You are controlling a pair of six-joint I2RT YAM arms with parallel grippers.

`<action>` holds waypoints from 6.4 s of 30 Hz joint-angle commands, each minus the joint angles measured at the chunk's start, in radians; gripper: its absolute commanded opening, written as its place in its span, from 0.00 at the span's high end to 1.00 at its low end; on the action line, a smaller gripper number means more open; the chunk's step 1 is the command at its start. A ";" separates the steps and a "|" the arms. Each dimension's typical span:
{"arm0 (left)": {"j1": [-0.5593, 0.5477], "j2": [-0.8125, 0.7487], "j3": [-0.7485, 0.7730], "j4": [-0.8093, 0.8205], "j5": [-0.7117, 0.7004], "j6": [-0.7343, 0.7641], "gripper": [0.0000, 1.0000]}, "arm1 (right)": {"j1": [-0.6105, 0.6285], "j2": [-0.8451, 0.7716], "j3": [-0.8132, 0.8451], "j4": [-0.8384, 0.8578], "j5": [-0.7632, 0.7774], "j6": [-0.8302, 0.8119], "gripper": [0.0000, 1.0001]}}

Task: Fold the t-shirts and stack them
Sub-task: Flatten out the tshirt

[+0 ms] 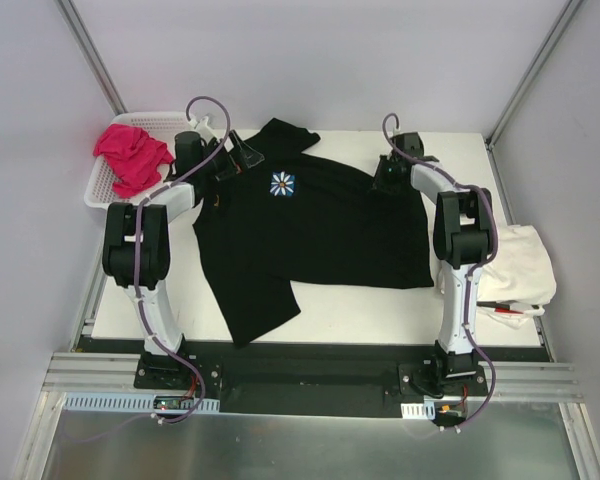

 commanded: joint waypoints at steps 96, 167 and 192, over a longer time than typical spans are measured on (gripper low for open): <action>-0.080 -0.233 0.085 -0.258 0.268 0.335 0.01 | -0.270 0.028 -0.063 0.232 -0.149 0.306 0.63; -0.064 0.425 0.229 0.084 0.121 -0.216 0.01 | -0.381 -0.417 -0.207 0.379 -0.131 0.307 0.47; 0.092 0.147 0.225 -0.097 -0.123 -0.194 0.01 | -0.440 -0.621 -0.477 0.447 -0.233 0.336 0.47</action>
